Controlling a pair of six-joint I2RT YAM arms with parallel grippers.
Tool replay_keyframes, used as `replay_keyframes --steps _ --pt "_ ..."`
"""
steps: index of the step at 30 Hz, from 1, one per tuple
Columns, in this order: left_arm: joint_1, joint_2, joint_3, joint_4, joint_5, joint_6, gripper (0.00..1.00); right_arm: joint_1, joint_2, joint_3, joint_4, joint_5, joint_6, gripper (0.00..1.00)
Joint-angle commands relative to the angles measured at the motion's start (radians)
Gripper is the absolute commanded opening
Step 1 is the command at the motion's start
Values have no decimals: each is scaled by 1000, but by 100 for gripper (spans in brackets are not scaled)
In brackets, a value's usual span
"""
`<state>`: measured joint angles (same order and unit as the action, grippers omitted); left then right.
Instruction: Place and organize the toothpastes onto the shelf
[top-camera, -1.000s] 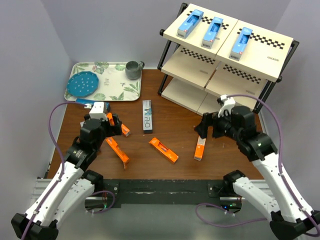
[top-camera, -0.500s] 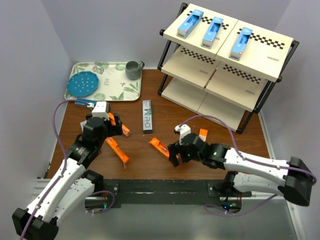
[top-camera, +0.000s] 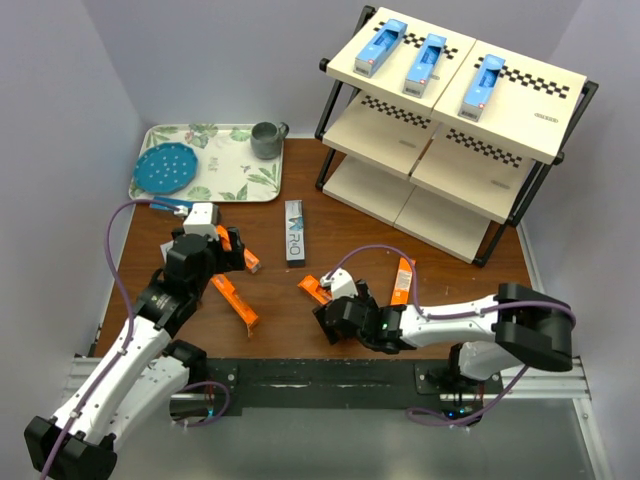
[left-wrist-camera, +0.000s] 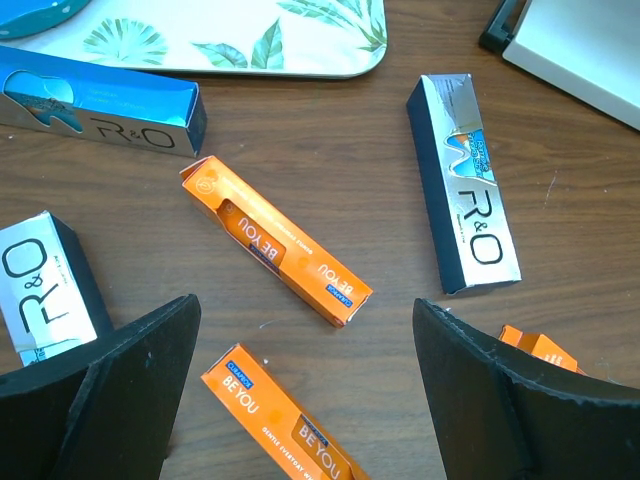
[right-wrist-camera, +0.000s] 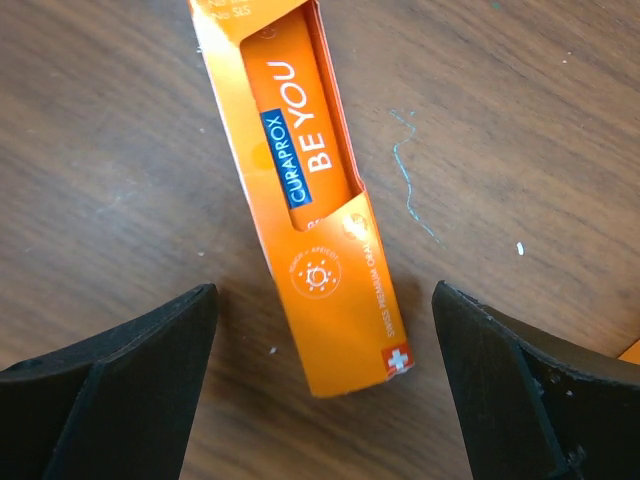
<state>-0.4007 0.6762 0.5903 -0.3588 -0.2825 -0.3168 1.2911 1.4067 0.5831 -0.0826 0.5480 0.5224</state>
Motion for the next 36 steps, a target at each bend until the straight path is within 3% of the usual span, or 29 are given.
replay_keyframes --steps 1,10,18,28,36 --pt "-3 8 2 46 11 22 93 28 31 43 76 40 1 88" --pt "-3 19 3 47 26 25 93 138 74 69 80 49 30 72" --pt "-3 29 3 46 34 19 92 155 66 -8 173 125 77 54" --pt "-3 51 -1 55 51 13 92 157 117 -51 267 201 162 52" --pt "-3 74 -1 58 66 15 91 157 156 -29 261 254 197 64"
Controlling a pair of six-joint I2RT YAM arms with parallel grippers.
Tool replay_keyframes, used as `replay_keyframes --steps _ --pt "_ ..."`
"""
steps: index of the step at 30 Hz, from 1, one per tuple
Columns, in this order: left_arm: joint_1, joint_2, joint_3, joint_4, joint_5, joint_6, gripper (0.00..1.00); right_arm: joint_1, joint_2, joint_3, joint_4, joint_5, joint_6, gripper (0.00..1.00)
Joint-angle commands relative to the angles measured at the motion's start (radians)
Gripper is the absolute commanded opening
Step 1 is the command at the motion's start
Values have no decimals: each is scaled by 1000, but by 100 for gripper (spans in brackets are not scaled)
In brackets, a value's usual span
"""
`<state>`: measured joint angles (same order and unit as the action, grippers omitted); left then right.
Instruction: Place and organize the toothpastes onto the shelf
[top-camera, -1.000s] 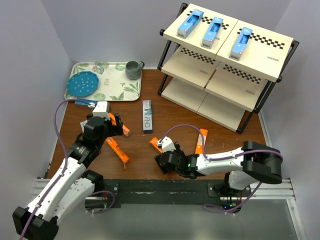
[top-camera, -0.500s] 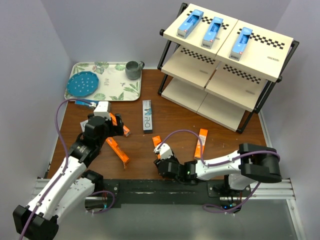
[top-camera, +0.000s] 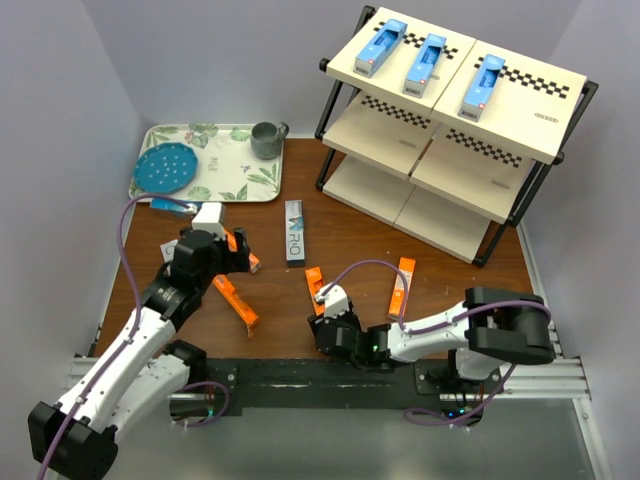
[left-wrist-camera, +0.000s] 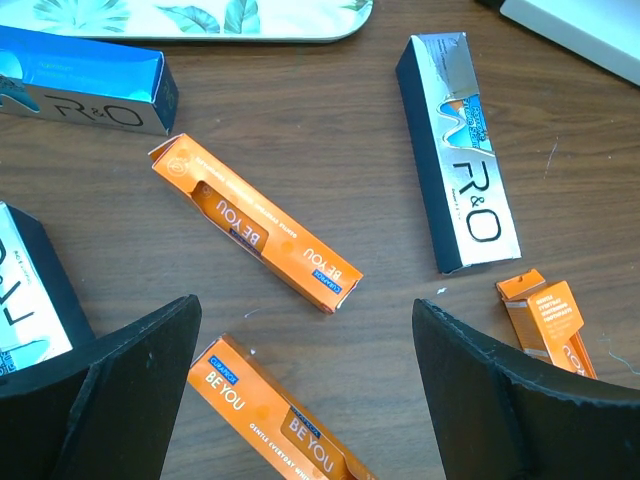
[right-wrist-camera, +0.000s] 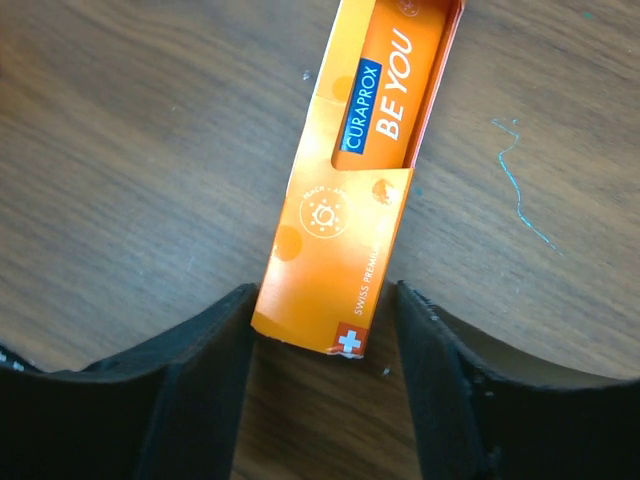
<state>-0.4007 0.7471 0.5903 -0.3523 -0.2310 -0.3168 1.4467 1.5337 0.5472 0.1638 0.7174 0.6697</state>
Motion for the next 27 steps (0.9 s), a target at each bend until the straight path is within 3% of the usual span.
replay_keyframes --steps 1,7,14,21,27 --pt "-3 8 -1 53 15 15 92 3 43 14 8 92 57 64" --pt "-4 38 2 59 22 15 91 9 68 65 -83 163 125 63" --pt "-6 47 3 59 27 16 91 14 26 57 -207 202 203 41" --pt "-6 26 5 52 -4 8 91 18 -125 129 -429 194 202 29" --pt "-6 -14 6 47 -42 10 91 17 -287 258 -618 260 145 27"
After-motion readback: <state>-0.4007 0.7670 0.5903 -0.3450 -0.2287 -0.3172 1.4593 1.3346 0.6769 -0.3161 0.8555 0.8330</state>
